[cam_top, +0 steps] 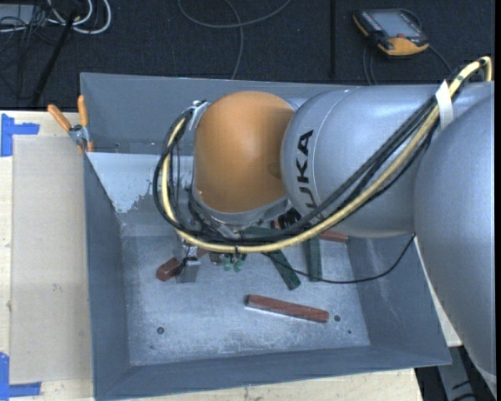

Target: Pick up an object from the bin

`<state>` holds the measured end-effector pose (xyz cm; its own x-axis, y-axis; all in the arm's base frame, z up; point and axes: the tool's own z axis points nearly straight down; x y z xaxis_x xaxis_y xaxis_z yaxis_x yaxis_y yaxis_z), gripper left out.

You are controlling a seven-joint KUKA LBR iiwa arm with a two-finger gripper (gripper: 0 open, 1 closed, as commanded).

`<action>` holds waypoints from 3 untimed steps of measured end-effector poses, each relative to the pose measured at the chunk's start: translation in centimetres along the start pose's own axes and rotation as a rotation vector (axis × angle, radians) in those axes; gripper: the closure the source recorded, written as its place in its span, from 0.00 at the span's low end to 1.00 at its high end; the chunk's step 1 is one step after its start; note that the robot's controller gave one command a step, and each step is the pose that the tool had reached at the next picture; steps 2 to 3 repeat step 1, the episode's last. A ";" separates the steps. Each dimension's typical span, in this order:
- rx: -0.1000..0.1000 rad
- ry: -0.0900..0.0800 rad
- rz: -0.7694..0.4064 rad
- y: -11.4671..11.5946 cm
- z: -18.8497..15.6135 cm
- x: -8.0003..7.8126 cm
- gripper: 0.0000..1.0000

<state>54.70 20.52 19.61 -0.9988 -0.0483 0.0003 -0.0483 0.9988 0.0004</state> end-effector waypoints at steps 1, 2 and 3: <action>0.001 0.003 -0.075 -2.0 -4.7 -0.5 1.00; 0.001 0.003 -0.075 -2.0 -4.7 -0.5 1.00; 0.001 0.003 -0.075 -2.0 -4.7 -0.5 1.00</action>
Offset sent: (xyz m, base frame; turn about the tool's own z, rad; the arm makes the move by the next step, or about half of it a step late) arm -0.0102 -0.0593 0.1097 -0.5391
